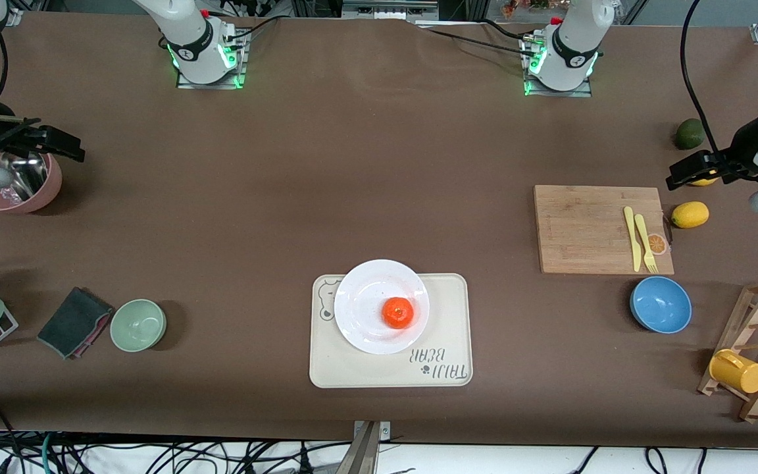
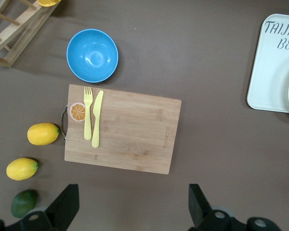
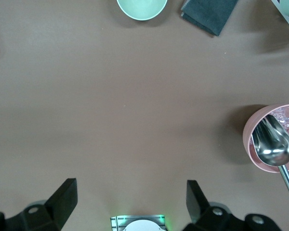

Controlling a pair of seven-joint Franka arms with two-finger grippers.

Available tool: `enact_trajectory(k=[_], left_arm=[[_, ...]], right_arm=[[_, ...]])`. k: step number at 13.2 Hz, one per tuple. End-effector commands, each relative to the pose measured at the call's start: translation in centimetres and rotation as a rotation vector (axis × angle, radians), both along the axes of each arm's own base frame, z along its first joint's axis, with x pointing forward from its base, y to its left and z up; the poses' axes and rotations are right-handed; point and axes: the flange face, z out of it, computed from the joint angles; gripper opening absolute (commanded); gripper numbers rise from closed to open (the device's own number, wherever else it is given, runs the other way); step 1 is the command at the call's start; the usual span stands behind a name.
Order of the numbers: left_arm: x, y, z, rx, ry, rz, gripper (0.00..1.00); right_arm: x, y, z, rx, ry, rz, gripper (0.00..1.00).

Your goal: Place orange and plate with both arms

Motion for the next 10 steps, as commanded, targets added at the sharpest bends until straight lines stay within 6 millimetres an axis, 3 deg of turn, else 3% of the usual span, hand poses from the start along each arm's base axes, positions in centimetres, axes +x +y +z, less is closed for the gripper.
enact_trajectory(k=[1, 10], left_arm=[[0.1, 0.0, 0.3, -0.014, 0.006, 0.008, 1.0], [-0.08, -0.03, -0.48, -0.015, 0.017, 0.009, 1.0]], right_arm=[[-0.98, -0.31, 0.31, -0.015, 0.01, -0.005, 1.0], [-0.92, -0.28, 0.29, -0.014, 0.016, -0.004, 1.0]])
